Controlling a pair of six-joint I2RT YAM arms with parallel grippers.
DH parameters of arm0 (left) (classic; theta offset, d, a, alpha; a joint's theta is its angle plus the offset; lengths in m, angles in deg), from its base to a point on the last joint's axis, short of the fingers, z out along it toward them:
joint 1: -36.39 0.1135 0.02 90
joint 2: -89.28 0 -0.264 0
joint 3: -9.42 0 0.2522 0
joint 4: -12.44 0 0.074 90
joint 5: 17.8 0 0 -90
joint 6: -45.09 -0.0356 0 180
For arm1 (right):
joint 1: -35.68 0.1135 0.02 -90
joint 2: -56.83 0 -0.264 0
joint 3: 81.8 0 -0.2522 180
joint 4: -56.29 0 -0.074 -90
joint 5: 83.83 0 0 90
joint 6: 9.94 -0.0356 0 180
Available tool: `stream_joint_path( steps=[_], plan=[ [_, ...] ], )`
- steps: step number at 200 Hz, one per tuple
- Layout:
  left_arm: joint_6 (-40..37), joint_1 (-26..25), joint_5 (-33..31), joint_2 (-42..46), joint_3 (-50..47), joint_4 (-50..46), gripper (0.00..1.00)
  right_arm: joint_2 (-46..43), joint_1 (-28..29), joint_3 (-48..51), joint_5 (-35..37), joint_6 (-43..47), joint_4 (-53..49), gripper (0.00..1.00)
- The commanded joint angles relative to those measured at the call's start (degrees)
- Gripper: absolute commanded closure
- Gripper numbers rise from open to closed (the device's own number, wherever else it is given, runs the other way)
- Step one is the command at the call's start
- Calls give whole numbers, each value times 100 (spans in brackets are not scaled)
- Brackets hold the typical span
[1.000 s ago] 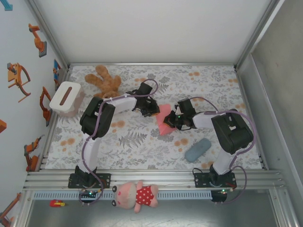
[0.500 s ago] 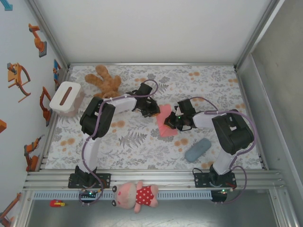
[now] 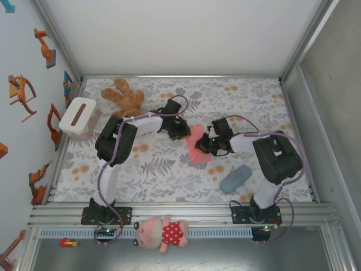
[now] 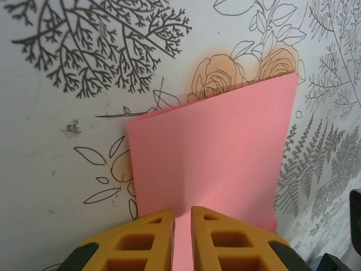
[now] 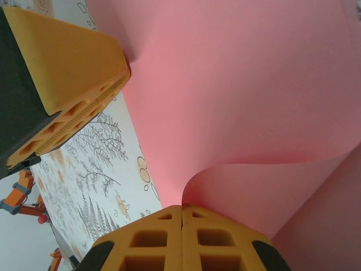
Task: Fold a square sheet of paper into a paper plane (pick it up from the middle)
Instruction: Fold the triangle a second time at the center of the table.
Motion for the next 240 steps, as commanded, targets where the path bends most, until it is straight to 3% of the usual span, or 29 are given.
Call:
stream_joint_path(
  steps=[1, 87, 164, 240],
  plan=[
    [-53, -19, 31, -34, -133, -116, 85, 16, 39, -49, -82, 8, 90, 100],
    [-48, -25, 30, -22, -149, -115, 85, 106, 38, 13, -67, -142, 371, 100],
    [-50, -17, 39, -32, -149, -101, 85, 43, 41, -32, 58, 108, -118, 100],
    [-42, -19, 47, -19, -154, -97, 85, 92, 39, -40, 50, 77, 8, 100]
  ],
)
